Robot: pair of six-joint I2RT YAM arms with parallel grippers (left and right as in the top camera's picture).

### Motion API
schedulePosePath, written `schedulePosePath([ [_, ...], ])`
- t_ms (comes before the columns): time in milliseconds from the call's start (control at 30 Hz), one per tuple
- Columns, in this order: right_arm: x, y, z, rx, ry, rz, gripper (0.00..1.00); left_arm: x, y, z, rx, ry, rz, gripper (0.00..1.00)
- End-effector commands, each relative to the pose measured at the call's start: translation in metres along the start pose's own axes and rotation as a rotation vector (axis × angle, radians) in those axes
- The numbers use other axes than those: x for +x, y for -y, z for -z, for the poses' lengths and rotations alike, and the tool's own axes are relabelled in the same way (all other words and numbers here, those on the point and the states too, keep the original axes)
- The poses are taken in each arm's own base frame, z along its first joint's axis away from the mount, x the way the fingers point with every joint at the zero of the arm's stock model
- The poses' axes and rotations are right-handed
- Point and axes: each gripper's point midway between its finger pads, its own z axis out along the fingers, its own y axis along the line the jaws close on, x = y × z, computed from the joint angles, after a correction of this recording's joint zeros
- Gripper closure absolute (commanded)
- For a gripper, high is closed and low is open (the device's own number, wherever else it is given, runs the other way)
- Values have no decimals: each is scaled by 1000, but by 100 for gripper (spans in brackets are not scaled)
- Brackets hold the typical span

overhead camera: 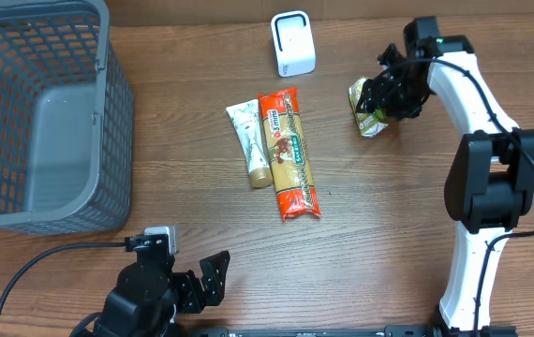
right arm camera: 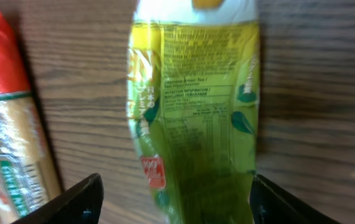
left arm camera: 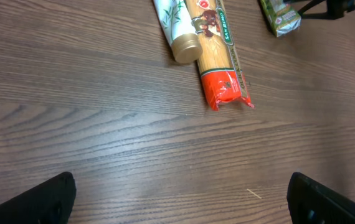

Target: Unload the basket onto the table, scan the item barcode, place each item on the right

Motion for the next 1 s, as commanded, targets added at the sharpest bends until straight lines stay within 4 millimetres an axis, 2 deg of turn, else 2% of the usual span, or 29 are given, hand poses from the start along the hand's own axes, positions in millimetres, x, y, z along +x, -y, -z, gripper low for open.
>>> schedulePosePath([
  [0, 6, 3, -17, 19, -19, 25, 25, 1, 1, 0, 6, -1, 4, 1],
  [167, 6, 9, -31, 22, 2, 32, 26, 1, 1, 0, 6, -1, 4, 1],
  [200, 5, 10, -34, 21, 10, 34, 37, 1, 1, 0, 6, -1, 4, 0],
  [267, 4, 9, -34, 21, 16, 31, 46, 1, 1, 0, 7, -2, 4, 1],
  [333, 1, 9, -33, 20, 26, 28, 60, 1, 1, 0, 7, -2, 4, 0],
  [400, -1, 10, -32, 20, 32, 15, 62, 1, 1, 0, 7, -2, 4, 0],
  [633, -11, 5, -13, 17, 45, -2, 64, 1, 1, 0, 7, -2, 4, 1],
  [767, -20, -7, 5, 14, 63, 13, 68, 1, 1, 0, 6, -1, 4, 0],
  [900, -23, -17, 12, 22, 67, 44, 71, 1, 1, 0, 7, -2, 4, 0],
  [933, -23, -16, 12, 45, 66, 48, 66, 1, 1, 0, 7, -2, 4, 0],
  [967, -22, -11, 11, 96, 64, 52, 54, 1, 1, 0, 6, -1, 4, 0],
])
